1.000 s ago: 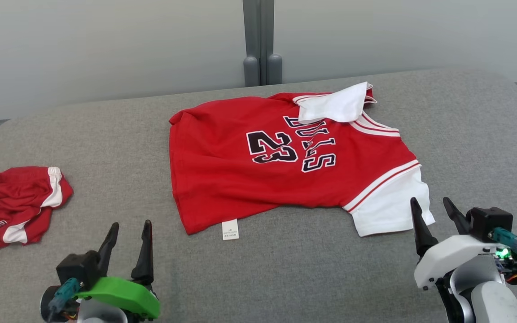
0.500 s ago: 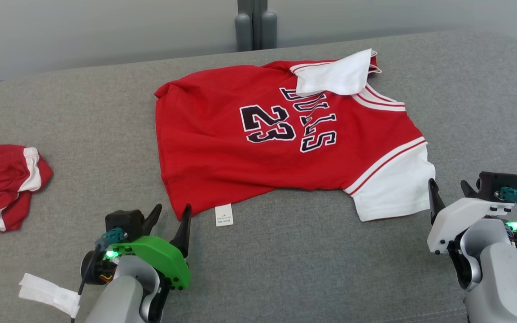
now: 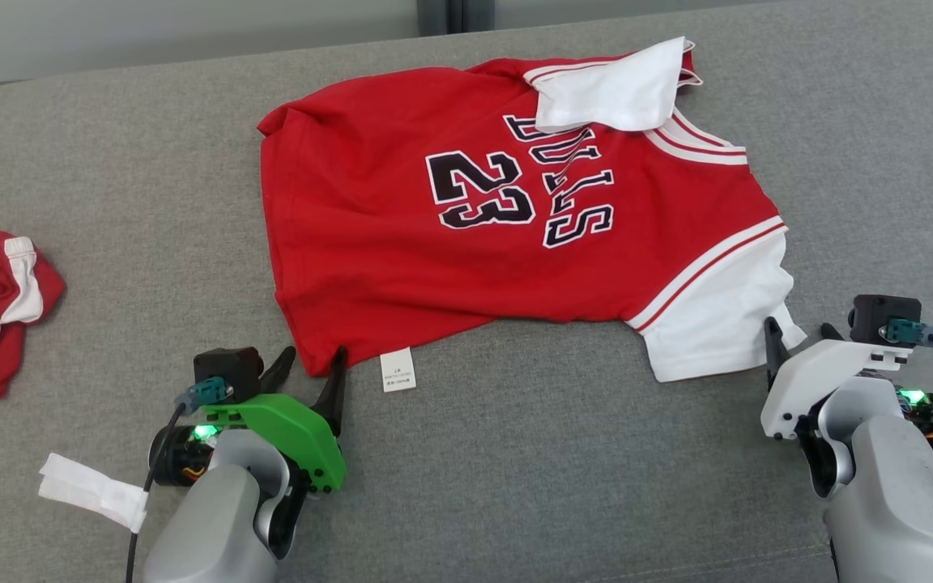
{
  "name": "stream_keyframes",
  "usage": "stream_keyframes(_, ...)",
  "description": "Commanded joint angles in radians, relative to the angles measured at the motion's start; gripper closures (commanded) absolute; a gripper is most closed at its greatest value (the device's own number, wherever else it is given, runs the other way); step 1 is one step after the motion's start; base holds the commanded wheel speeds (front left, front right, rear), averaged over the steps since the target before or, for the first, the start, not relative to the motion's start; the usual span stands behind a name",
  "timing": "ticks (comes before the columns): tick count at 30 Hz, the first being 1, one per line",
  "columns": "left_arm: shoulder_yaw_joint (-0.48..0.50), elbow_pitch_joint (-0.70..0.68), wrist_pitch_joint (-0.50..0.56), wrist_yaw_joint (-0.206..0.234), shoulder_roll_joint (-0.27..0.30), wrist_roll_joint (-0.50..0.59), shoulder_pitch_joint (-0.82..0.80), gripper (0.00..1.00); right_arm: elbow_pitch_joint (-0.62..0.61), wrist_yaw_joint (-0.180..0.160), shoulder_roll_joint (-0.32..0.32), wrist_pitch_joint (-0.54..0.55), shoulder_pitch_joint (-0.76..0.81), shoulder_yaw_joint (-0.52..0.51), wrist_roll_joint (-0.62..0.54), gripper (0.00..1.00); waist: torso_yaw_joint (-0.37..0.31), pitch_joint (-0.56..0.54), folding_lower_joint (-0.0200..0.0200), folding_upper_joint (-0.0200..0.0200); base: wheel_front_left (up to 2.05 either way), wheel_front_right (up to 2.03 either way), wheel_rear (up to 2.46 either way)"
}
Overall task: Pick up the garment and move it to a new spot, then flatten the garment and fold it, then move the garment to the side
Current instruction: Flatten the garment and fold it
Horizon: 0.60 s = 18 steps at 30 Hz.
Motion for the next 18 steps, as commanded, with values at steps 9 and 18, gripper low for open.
stream_keyframes(9, -0.018, 0.120, 0.090, 0.015, -0.008, -0.029, 0.009, 0.00, 0.098, 0.005, 0.019, 0.107, 0.036, 0.153, 0.125, 0.00, 0.008, 0.014, 0.0000, 0.0000, 0.00, 0.00, 0.00)
stream_keyframes(18, -0.065, 0.124, 0.083, -0.005, -0.021, -0.036, 0.010, 1.00, 0.062, 0.005, -0.029, 0.137, 0.080, 0.292, 0.246, 1.00, 0.000, 0.013, 0.0000, 0.0000, 0.00, 0.00, 0.00)
